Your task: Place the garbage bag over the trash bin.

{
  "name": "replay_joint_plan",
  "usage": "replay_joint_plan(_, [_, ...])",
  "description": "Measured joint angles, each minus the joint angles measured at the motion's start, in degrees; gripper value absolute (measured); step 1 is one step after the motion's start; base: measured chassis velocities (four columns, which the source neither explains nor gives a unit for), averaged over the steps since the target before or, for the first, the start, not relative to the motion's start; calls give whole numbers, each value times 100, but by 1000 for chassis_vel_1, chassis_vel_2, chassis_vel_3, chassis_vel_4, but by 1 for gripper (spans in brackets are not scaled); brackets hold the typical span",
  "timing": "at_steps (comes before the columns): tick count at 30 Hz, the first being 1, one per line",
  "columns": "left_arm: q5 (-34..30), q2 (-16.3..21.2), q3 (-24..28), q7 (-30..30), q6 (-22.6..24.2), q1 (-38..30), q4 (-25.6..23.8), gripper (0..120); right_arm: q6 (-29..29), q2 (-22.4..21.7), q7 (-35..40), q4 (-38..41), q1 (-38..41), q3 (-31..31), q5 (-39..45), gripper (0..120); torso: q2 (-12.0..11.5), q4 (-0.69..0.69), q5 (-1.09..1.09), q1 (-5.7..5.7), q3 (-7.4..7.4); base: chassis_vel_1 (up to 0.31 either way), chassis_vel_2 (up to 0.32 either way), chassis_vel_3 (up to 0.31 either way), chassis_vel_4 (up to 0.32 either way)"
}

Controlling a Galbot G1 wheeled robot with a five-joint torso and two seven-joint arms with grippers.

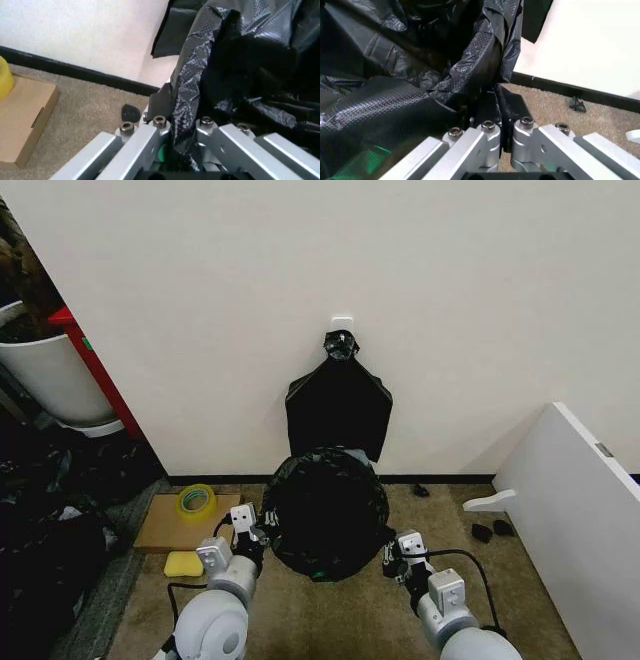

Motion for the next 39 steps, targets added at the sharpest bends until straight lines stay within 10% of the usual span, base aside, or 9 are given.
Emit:
replay_joint_plan(8, [-161,-39,3,-220,164,-90,92,1,62,-18,64,62,-79,36,10,11,0,0,0,0,0,0,0,0,0])
replay_joint_plan(31, [-1544,-315,136,-1377,771,-601,775,1,877,163,-731,580,-1448,977,431,95,0,0,0,0,0,0,0,0,0])
replay_joint_plan(39, [-1535,-651,339,-1415,711,-1110,1250,1,882,338,-722,601,-1356,833,282,100,0,0,0,0,0,0,0,0,0])
